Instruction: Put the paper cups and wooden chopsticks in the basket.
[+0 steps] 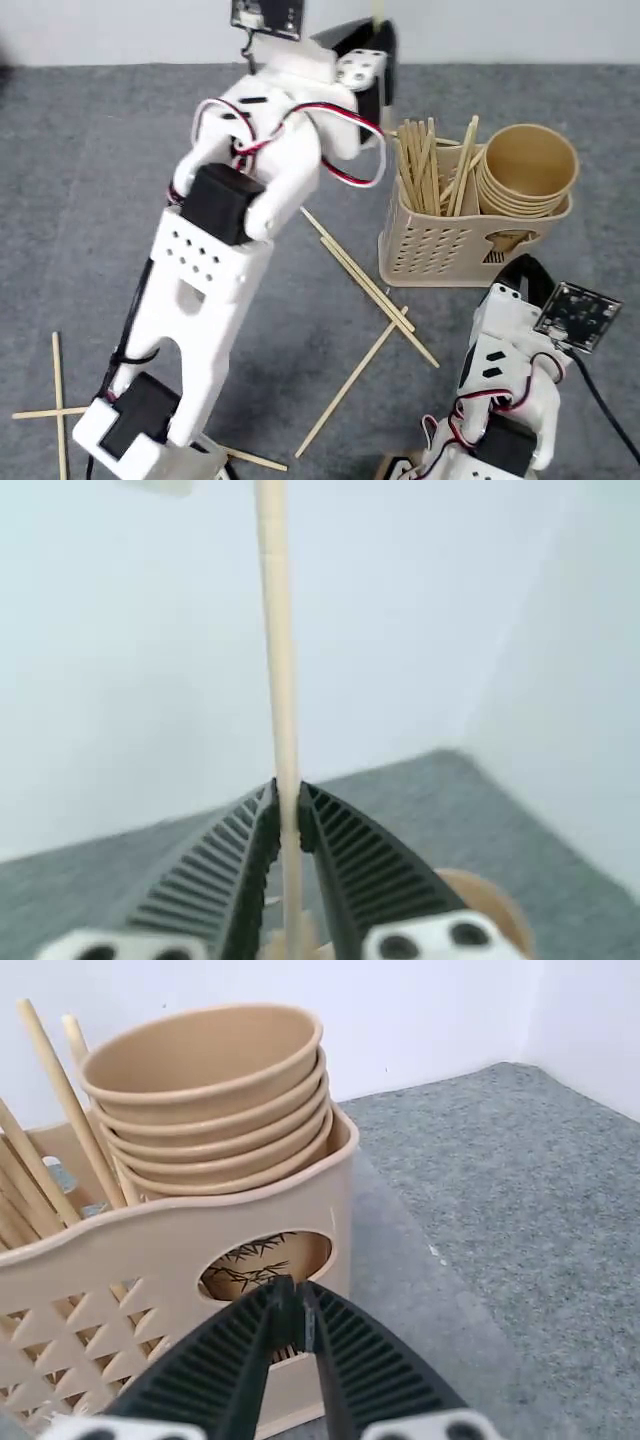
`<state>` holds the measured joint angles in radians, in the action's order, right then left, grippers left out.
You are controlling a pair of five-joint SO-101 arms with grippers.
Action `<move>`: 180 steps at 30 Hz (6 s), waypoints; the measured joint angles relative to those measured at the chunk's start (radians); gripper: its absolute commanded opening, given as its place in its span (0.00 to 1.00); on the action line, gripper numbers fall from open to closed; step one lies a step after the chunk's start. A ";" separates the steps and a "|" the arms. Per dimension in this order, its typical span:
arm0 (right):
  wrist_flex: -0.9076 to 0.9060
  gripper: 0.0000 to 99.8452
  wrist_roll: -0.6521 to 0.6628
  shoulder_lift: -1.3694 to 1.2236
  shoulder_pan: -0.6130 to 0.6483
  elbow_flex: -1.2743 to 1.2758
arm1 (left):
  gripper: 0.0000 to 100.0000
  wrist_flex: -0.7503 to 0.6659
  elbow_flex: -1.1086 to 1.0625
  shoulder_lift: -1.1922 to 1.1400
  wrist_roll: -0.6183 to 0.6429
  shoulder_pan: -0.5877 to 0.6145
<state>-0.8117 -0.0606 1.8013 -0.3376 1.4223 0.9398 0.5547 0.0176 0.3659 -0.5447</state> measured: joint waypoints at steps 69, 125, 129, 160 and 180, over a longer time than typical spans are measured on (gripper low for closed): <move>-0.235 0.01 0.107 0.003 0.473 -0.407 | 0.20 0.402 -0.316 -0.305 -0.071 0.818; -0.445 0.02 0.354 -2.476 0.764 -1.715 | 0.20 0.282 -0.514 -0.367 0.018 0.858; -0.440 0.02 0.408 -2.481 0.755 -1.731 | 0.20 0.282 -0.514 -0.367 0.018 0.859; -0.942 0.01 0.391 -2.053 0.937 -2.200 | 0.20 0.258 -0.514 -0.367 0.018 0.881; -0.641 0.01 0.342 -1.424 0.674 -2.208 | 0.20 0.258 -0.514 -0.367 0.018 0.881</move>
<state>-1.4530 0.2816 0.3775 0.3360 -0.7856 1.1976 0.0407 -0.3491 0.3844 0.3360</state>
